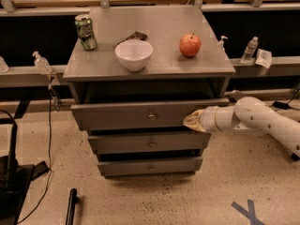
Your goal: Close top drawer
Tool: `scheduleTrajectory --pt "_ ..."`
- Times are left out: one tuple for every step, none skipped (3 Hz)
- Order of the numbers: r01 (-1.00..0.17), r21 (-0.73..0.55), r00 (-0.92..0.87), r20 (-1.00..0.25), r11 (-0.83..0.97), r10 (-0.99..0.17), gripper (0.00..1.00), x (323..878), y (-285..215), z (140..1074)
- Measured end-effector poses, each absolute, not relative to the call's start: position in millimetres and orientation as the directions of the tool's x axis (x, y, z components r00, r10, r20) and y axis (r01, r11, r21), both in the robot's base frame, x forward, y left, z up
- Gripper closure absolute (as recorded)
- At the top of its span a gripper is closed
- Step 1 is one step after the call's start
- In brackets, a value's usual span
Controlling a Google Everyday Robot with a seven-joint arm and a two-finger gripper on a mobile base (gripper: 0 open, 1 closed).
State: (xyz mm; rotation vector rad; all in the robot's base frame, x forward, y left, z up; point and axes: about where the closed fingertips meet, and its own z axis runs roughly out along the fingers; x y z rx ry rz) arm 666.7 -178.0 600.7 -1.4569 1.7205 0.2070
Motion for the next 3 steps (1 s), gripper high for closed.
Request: scheduleTrajectory --pt "-0.872 -0.381 0.040 -0.681 0.307 -0.731 1.00 666.7 -177.7 600.6" --pt "-0.866 -0.396 0.054 -0.680 0.305 -0.731 1.00 684.4 -176.0 595.0" --pt "-0.850 -0.425 0.072 -0.681 0.313 -0.729 1.00 716.5 -177.9 591.2"
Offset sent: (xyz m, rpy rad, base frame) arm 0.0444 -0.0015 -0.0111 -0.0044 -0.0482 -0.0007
